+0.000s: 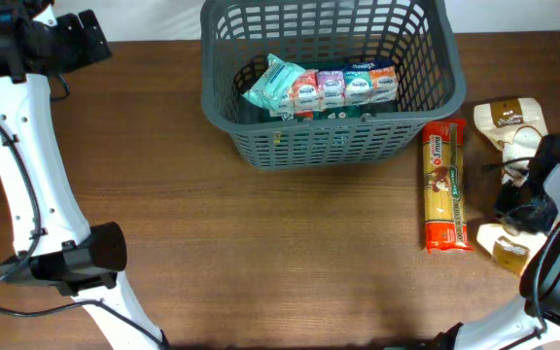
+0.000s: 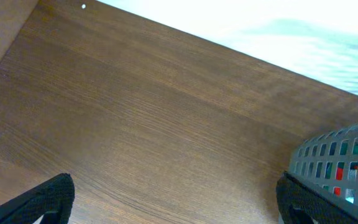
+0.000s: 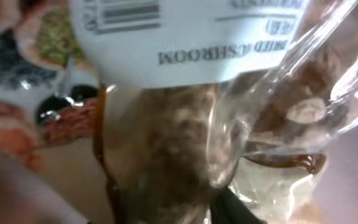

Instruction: Pack container

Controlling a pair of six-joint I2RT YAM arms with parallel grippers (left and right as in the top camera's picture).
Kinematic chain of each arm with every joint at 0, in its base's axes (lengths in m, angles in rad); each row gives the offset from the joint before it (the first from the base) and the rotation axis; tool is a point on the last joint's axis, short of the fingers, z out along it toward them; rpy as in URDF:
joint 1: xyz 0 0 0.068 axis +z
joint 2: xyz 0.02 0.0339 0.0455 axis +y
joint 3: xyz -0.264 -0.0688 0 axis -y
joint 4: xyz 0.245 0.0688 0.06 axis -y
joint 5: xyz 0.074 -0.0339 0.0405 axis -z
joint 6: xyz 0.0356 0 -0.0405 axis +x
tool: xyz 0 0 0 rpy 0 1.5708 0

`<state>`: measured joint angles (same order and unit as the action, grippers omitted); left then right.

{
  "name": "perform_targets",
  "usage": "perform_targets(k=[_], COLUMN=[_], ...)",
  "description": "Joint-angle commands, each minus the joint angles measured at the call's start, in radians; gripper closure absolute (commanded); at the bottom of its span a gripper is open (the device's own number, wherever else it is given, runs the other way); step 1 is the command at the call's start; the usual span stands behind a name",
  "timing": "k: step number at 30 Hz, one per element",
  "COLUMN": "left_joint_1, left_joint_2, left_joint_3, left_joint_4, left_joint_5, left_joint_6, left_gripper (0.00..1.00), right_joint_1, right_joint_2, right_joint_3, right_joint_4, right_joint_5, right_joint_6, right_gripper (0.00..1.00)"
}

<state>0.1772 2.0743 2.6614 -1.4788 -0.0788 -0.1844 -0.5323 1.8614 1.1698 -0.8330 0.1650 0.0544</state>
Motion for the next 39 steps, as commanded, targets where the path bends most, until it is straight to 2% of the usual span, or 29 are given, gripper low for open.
perform_targets(k=[1,11,14,16,20,23,27,34,39], left_joint_1=[0.004,0.004,0.004,0.004,0.004,0.004,0.004,0.004,0.004], left_joint_2=[0.005,0.005,0.005,0.005,0.005,0.005,0.005,0.005,0.005], left_joint_3=[0.004,0.004,0.004,0.004,0.004,0.004,0.004,0.004,0.004], left_joint_4=[-0.003,-0.003,-0.003,-0.003,-0.003,-0.003,-0.003,-0.003,-0.003], left_joint_5=[0.004,0.004,0.004,0.004,0.004,0.004,0.004,0.004,0.004], left_joint_6=[-0.013,-0.013,-0.013,-0.013,-0.013,-0.013,-0.013,-0.013,-0.013], left_gripper=[0.01,0.01,0.01,0.01,0.01,0.01,0.01,0.01,0.01], right_joint_1=[0.001,0.002,0.002,0.002,0.002,0.002,0.002,0.002,0.002], right_joint_2=[-0.055,-0.328,-0.410,-0.451,-0.456,-0.424,-0.367,-0.240,-0.149], right_joint_3=[0.080,0.391,0.462,0.471,0.451,0.398,0.272,0.105,0.088], right_joint_4=[-0.031,-0.230,-0.254,-0.256,-0.283,-0.287,-0.252,-0.144,-0.098], right_joint_5=[-0.134,-0.146,-0.156,-0.153,-0.127,-0.127,-0.127,-0.128,-0.127], right_joint_6=[0.023,0.124,0.123,0.122,0.119,0.124,0.213,0.359,0.375], right_gripper=[0.69,0.76,0.76,0.70,0.67,0.56,0.41,0.32,0.28])
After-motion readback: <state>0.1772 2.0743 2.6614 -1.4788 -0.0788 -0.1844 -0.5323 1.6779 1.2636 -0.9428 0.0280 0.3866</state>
